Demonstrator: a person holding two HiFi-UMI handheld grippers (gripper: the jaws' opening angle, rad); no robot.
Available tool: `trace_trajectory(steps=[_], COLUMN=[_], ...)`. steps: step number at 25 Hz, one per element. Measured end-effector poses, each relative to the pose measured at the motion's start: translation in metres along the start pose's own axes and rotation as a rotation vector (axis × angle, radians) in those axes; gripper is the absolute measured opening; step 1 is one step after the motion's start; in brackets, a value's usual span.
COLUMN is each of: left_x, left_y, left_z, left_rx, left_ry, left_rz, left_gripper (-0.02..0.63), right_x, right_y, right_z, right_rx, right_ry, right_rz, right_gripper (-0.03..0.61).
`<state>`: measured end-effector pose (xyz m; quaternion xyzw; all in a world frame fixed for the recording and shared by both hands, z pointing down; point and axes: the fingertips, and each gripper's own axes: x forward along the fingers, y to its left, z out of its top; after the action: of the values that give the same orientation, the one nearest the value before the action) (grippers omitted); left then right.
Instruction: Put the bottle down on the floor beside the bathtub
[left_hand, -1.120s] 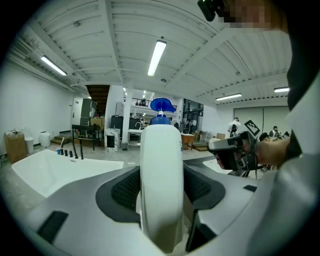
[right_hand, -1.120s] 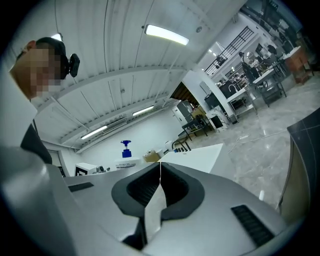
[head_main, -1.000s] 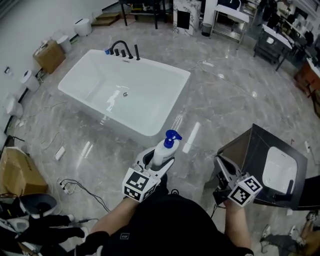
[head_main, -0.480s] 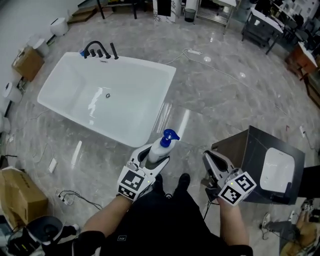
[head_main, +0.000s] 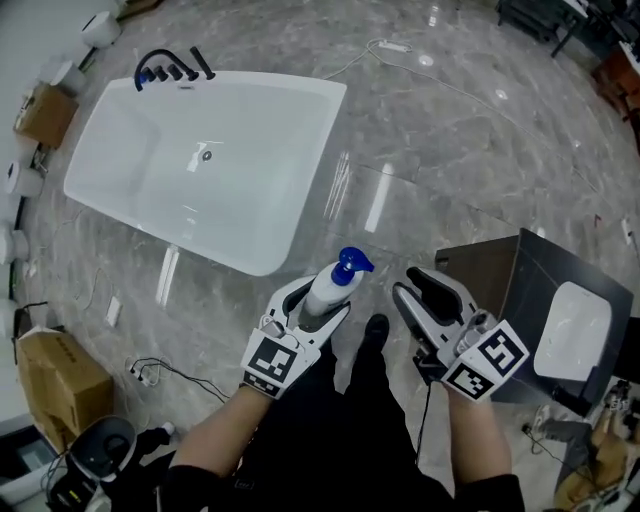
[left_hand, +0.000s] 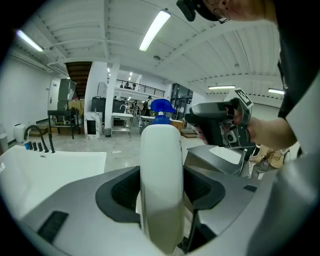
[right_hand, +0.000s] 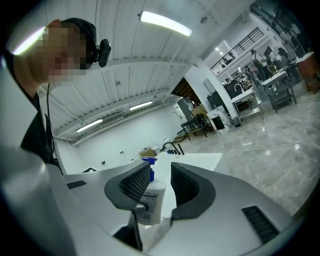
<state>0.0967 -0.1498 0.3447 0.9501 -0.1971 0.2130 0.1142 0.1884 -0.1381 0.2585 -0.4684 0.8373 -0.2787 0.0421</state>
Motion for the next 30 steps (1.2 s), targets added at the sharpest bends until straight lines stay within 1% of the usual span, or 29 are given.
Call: trace_trajectory(steps=[4, 8, 10, 12, 15, 18, 20, 22, 24, 25, 27, 30], left_x=[0.034, 0.066, 0.084, 0.099, 0.122, 0.148, 0.156, 0.158, 0.164, 0.168, 0.175, 0.181], left_y=[0.005, 0.011, 0.017, 0.019, 0.017, 0.014, 0.011, 0.007, 0.006, 0.008, 0.012, 0.014], left_z=[-0.028, -0.050, -0.068, -0.091, -0.127, -0.157, -0.175, -0.193, -0.209, -0.217, -0.237, -0.273], left_rx=[0.010, 0.039, 0.043, 0.050, 0.052, 0.085, 0.102, 0.110, 0.123, 0.127, 0.119, 0.076], left_ry=[0.020, 0.010, 0.011, 0.030, 0.071, 0.085, 0.090, 0.097, 0.102, 0.101, 0.104, 0.121], left_rz=[-0.012, -0.031, -0.028, -0.030, -0.055, -0.082, -0.090, -0.090, -0.092, -0.092, -0.083, -0.067], left_gripper=[0.265, 0.265, 0.265, 0.265, 0.265, 0.265, 0.265, 0.265, 0.265, 0.265, 0.265, 0.265], right_x=[0.014, 0.027, 0.038, 0.048, 0.060, 0.071, 0.076, 0.079, 0.081, 0.083, 0.089, 0.097], right_y=[-0.023, -0.046, -0.062, -0.077, -0.104, -0.132, -0.140, -0.144, -0.152, -0.157, -0.163, -0.167], right_z=[-0.032, -0.055, -0.071, -0.094, -0.130, -0.161, -0.179, -0.194, -0.207, -0.214, -0.232, -0.268], right_rx=[0.016, 0.031, 0.035, 0.043, 0.053, 0.054, 0.055, 0.067, 0.079, 0.081, 0.072, 0.047], right_ry=[0.061, 0.068, 0.075, 0.105, 0.154, 0.177, 0.189, 0.188, 0.171, 0.166, 0.181, 0.231], right_rz=[0.026, 0.045, 0.055, 0.060, 0.046, 0.039, 0.034, 0.017, -0.006, -0.012, -0.007, 0.014], right_gripper=[0.164, 0.196, 0.204, 0.212, 0.216, 0.218, 0.218, 0.216, 0.186, 0.186, 0.186, 0.181])
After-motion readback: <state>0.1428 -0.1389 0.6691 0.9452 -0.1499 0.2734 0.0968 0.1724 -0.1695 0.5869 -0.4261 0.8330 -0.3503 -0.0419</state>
